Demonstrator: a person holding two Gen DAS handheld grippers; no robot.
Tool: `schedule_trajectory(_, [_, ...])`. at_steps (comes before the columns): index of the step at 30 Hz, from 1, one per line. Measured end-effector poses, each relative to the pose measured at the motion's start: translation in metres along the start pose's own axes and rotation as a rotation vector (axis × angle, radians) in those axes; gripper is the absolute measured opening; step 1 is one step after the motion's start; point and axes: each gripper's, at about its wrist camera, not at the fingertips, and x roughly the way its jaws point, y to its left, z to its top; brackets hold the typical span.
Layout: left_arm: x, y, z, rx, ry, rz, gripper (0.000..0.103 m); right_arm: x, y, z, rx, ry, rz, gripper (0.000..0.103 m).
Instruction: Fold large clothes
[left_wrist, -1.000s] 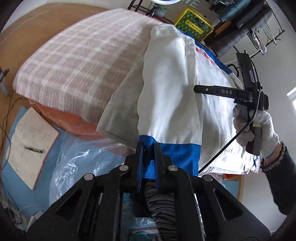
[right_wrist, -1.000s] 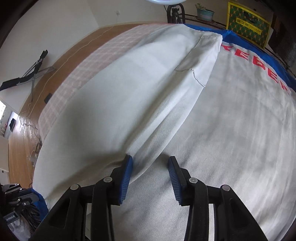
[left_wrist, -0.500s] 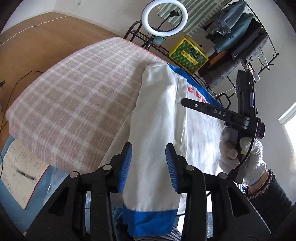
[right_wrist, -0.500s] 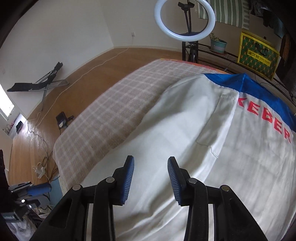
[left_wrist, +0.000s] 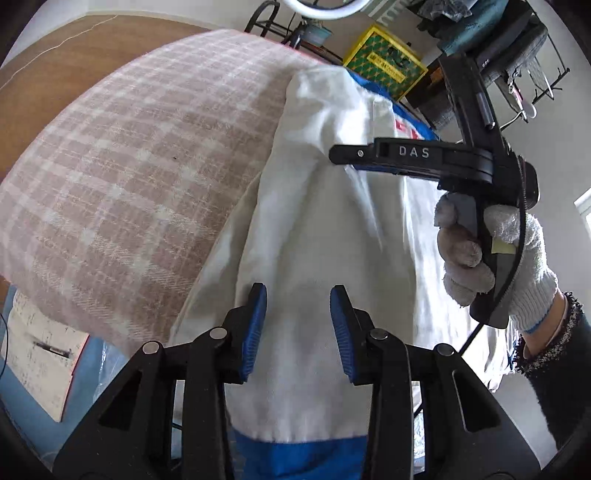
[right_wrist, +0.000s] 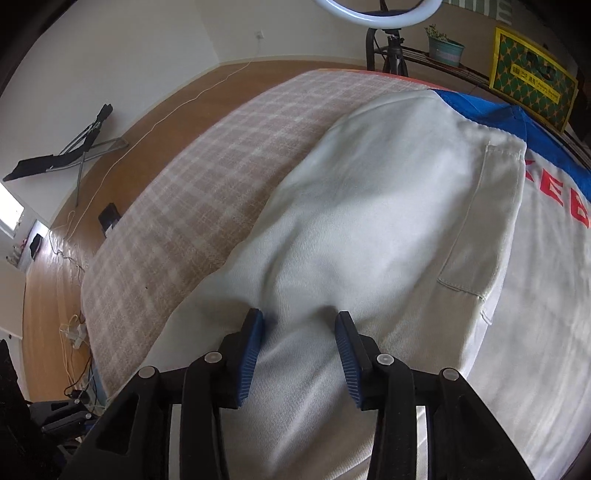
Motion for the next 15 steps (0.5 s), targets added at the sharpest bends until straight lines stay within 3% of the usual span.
schedule_trajectory(1, [-0.014, 0.004, -0.002, -0.004, -0.025, 0.008, 0.038, -0.01, 0.0, -0.001, -0.003, -0.009, 0.015, 0.041])
schedule_trajectory(3, [-0.041, 0.019, -0.009, -0.022, -0.072, 0.014, 0.058, -0.032, 0.005, -0.001, -0.04, -0.034, 0.025, 0.048])
schedule_trajectory(4, [-0.05, 0.028, -0.013, -0.042, -0.089, 0.023, 0.072, -0.044, 0.008, 0.0, -0.053, -0.045, 0.022, 0.058])
schedule_trajectory(5, [-0.055, 0.037, -0.016, -0.062, -0.094, 0.028, 0.073, -0.055, 0.009, 0.001, -0.055, -0.058, 0.023, 0.067])
schedule_trajectory(11, [-0.035, 0.075, -0.026, -0.19, 0.022, -0.021, 0.073, -0.103, 0.016, 0.024, 0.049, -0.086, 0.115, 0.074])
schedule_trajectory(15, [-0.019, 0.076, -0.031, -0.245, 0.074, -0.075, 0.073, -0.111, 0.032, 0.043, 0.036, -0.106, 0.079, 0.079])
